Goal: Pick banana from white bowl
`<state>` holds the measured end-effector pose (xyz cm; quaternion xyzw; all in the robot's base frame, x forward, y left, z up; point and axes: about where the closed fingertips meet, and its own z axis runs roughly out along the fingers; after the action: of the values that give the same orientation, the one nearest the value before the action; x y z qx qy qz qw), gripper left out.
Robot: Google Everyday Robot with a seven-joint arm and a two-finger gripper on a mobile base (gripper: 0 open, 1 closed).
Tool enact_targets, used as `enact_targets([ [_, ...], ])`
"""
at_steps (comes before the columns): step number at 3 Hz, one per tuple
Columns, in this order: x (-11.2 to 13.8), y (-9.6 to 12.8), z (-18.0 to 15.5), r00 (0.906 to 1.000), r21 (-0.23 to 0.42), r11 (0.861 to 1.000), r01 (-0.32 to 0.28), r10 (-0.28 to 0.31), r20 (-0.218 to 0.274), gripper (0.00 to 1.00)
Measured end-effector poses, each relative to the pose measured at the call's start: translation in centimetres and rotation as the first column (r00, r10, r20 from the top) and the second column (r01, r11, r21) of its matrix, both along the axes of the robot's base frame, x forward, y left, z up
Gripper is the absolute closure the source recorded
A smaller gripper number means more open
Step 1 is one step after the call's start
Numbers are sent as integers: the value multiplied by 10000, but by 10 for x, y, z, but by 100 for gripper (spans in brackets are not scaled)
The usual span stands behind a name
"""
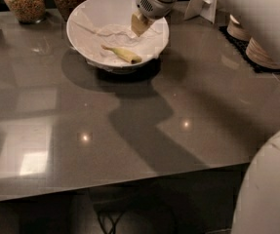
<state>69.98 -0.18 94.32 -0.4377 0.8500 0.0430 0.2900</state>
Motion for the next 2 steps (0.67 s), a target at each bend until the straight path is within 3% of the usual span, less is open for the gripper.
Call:
enact_targets([
  [1,5,-4,-14,9995,12,10000,99,-98,-302,34],
  [2,10,-6,-32,9976,144,9997,213,-203,-660,27],
])
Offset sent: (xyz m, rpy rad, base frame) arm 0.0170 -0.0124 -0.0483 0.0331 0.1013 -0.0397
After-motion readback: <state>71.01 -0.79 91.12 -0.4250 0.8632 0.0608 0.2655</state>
